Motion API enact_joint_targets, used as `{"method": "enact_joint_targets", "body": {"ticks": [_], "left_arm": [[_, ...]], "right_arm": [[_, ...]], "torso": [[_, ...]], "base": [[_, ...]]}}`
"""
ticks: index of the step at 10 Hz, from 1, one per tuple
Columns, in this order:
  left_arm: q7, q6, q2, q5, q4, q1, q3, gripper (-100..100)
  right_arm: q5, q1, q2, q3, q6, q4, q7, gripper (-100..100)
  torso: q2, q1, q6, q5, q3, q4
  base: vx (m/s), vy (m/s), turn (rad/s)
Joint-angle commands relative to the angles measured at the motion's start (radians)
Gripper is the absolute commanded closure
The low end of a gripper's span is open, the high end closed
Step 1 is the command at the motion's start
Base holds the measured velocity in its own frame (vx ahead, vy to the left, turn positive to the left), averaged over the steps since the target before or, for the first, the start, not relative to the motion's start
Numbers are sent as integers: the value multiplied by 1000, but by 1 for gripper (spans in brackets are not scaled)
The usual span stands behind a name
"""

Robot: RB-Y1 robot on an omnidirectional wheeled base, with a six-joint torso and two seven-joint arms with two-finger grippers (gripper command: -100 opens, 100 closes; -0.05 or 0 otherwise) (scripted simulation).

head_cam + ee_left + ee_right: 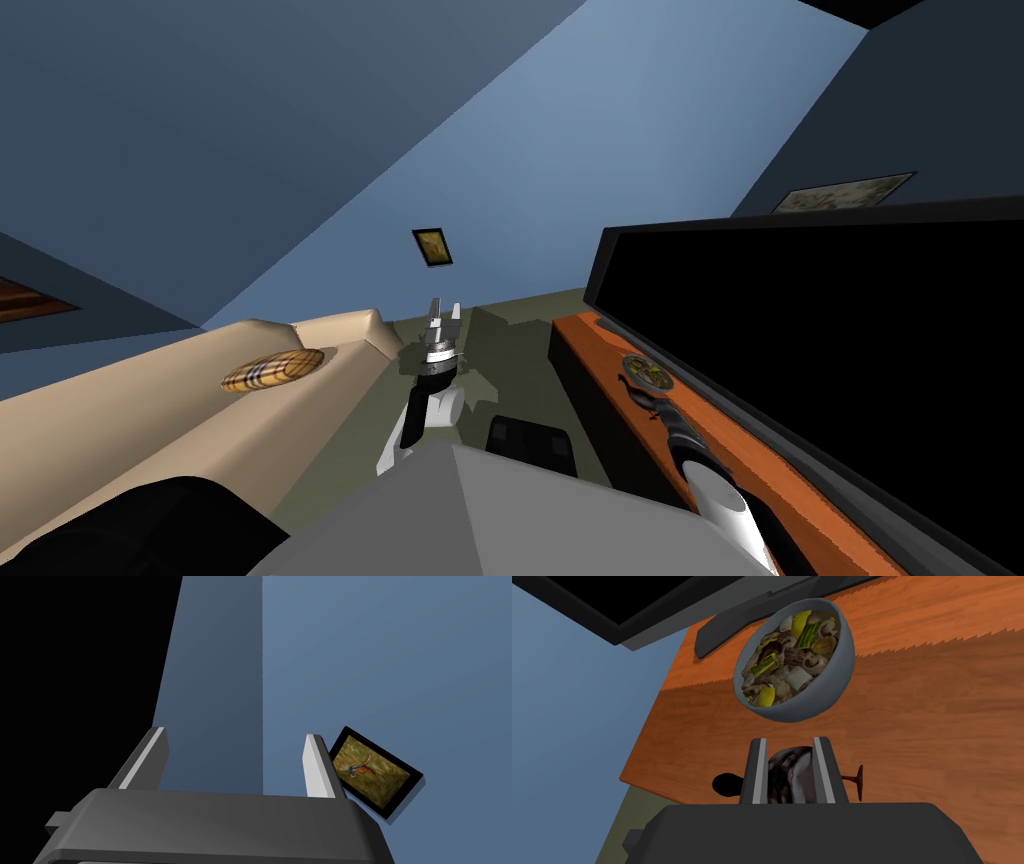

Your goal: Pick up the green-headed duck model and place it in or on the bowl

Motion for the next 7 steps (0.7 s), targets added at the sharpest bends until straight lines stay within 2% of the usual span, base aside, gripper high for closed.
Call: {"method": "enact_joint_targets", "body": {"ticks": [1, 3, 6, 7], "left_arm": [[0, 0, 0, 0, 0, 0, 0, 0], [0, 0, 0, 0, 0, 0, 0, 0], [0, 0, 0, 0, 0, 0, 0, 0], [0, 0, 0, 0, 0, 0, 0, 0]], "right_arm": [[-6, 1, 3, -18, 41, -20, 20, 100], [-11, -2, 3, -34, 75, -33, 39, 100], [-22, -13, 3, -62, 125, -44, 76, 100], [-31, -24, 1, -85, 159, -47, 106, 100]], "torso": [[0, 0, 0, 0, 0, 0], [0, -2, 0, 0, 0, 0], [-4, -10, 0, -1, -2, 0], [-5, -10, 0, -1, -2, 0]], "base": [[-17, 162, -90], [12, 96, -68], [53, 24, -66], [111, -9, -121]]}}
